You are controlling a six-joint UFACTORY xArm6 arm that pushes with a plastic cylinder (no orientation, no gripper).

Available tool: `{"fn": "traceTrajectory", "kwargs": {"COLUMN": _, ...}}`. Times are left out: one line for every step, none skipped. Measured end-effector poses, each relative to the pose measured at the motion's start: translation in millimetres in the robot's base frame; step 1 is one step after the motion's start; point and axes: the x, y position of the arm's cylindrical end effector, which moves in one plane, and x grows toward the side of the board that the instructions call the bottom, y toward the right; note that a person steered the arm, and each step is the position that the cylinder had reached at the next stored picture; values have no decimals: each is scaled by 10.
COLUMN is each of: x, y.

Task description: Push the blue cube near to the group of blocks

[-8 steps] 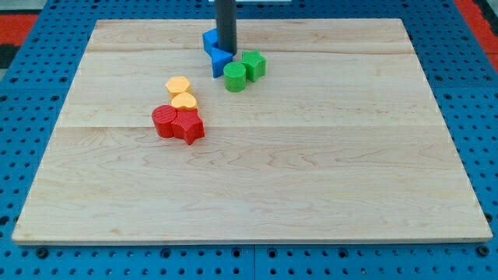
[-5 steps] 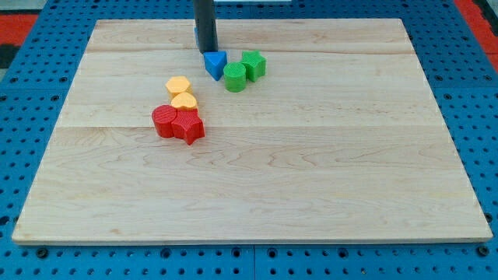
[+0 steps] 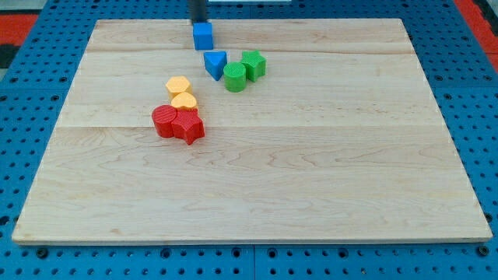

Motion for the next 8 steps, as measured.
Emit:
{"fn": "traceTrajectory", "kwargs": {"x": 30, "y": 27}}
{"fn": "traceTrajectory", "kwargs": {"x": 231, "y": 1}}
{"fn": "traceTrajectory", "kwargs": {"x": 418, "y": -39}}
{"fn": "traceTrajectory", "kwargs": {"x": 462, "y": -426}}
{"fn": "traceTrajectory", "kwargs": {"x": 566, "y": -782}}
{"fn": "traceTrajectory", "kwargs": {"x": 649, "y": -735}}
{"fn": "traceTrajectory", "kwargs": {"x": 635, "y": -516}}
{"fn": "traceTrajectory", "kwargs": {"x": 746, "y": -504}}
